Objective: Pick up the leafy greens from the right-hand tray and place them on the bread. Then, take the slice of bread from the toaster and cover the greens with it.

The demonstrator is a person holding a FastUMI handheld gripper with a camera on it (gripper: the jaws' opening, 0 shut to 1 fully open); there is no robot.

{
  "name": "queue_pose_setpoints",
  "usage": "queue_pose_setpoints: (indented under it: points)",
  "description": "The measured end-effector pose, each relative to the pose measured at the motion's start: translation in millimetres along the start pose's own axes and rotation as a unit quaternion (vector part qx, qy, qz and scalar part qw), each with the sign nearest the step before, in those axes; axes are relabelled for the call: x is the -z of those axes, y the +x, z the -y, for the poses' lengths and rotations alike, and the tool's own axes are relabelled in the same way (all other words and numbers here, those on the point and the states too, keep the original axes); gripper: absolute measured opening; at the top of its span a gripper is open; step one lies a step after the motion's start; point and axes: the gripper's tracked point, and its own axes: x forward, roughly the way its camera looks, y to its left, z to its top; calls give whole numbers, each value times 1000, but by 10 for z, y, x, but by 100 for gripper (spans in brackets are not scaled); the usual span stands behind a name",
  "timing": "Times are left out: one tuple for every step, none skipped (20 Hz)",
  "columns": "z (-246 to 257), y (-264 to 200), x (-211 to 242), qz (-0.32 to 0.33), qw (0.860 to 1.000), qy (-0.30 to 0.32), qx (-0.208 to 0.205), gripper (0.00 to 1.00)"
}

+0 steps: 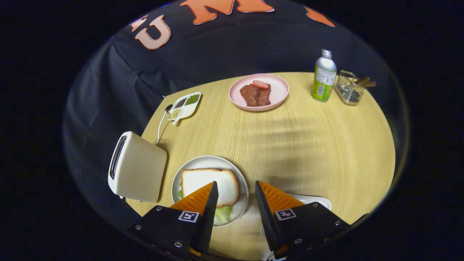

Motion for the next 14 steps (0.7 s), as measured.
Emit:
queue_pose_setpoints:
  points:
    - [0, -117, -125, 23, 1000, -3, 2, 66]
    - [-7, -263, -260, 48, 999, -5, 0, 67]
    - [-5, -403, -414, 75, 997, -8, 1, 71]
    - [21, -553, -563, 102, 995, -14, 7, 74]
    - [26, -680, -700, 133, 991, -22, 12, 77]
    - [38, -833, -842, 160, 986, -32, 18, 80]
    - [28, -958, -945, 184, 982, -40, 23, 86]
    - [33, -1108, -1063, 206, 977, -44, 29, 88]
    - [26, -1254, -1179, 227, 972, -44, 31, 91]
    - [12, -1405, -1259, 243, 969, -41, 32, 92]
    - [-2, -1538, -1345, 263, 963, -39, 33, 94]
    - [9, -1667, -1437, 283, 958, -42, 39, 94]
    - [49, -1814, -1522, 302, 951, -45, 47, 94]
    - [88, -1952, -1607, 320, 944, -48, 56, 94]
